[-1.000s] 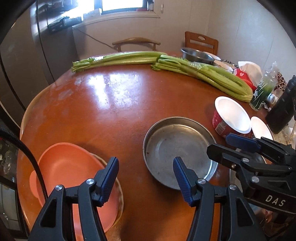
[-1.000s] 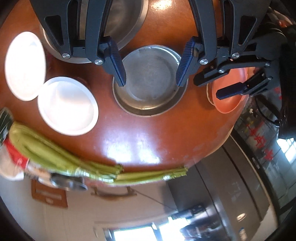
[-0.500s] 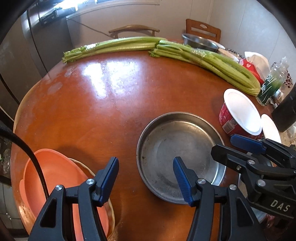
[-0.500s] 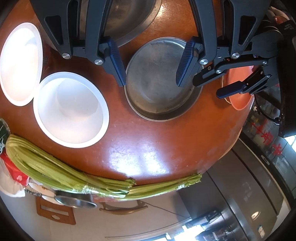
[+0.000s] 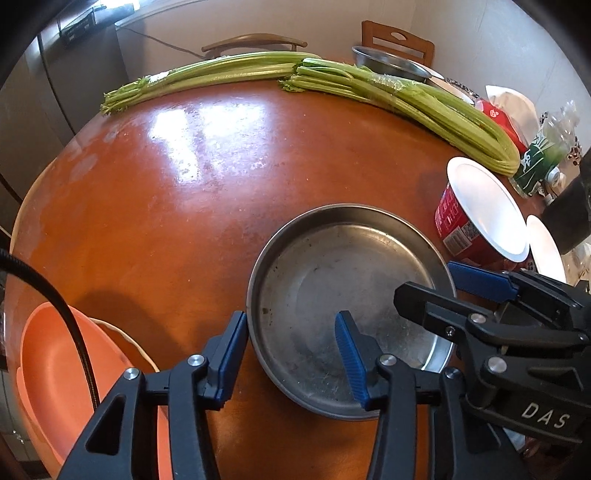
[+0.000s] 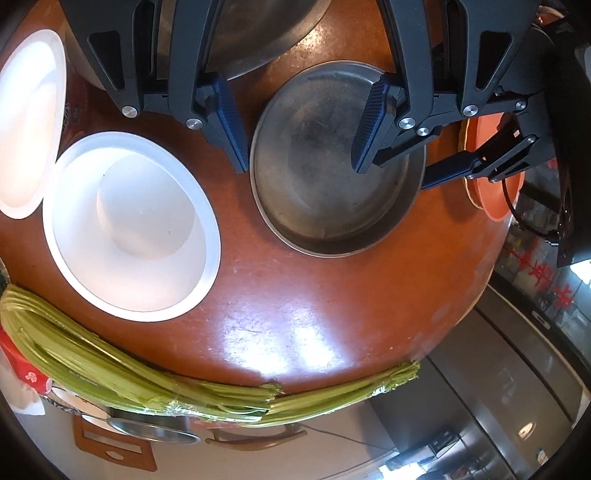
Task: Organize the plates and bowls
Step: 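Grasp the rim of the shallow steel pan with the left tool, then lift the steel pan with the left tool and carry it over the pink plate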
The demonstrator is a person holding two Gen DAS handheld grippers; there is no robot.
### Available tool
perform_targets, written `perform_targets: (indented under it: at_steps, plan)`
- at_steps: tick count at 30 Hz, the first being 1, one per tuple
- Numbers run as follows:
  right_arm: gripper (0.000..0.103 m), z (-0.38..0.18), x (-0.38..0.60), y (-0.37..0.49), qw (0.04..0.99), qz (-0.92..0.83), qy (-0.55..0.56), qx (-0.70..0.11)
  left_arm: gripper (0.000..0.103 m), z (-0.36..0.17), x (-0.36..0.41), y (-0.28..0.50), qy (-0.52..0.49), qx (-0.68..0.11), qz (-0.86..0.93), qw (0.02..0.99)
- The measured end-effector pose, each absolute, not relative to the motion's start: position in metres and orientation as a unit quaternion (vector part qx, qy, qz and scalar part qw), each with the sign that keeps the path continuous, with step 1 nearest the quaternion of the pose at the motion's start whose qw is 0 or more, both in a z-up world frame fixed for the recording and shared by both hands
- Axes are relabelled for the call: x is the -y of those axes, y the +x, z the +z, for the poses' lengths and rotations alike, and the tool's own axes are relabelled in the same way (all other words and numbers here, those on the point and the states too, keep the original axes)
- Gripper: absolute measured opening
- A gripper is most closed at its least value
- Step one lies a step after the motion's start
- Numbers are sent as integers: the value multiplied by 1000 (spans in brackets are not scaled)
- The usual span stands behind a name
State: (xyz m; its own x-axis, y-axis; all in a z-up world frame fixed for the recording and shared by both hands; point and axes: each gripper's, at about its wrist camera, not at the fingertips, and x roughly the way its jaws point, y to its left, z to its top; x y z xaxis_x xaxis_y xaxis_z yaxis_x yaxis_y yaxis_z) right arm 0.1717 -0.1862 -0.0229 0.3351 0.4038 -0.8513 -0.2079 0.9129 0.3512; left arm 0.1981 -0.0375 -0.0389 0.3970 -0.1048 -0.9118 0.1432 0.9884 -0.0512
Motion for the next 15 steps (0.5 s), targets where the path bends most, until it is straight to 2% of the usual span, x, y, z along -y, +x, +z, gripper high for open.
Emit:
perform_targets:
  at_steps: [15]
  plan:
    - [59, 8, 181, 160, 828, 210, 96, -511, 49, -1, 24, 177, 8, -498, -66, 864]
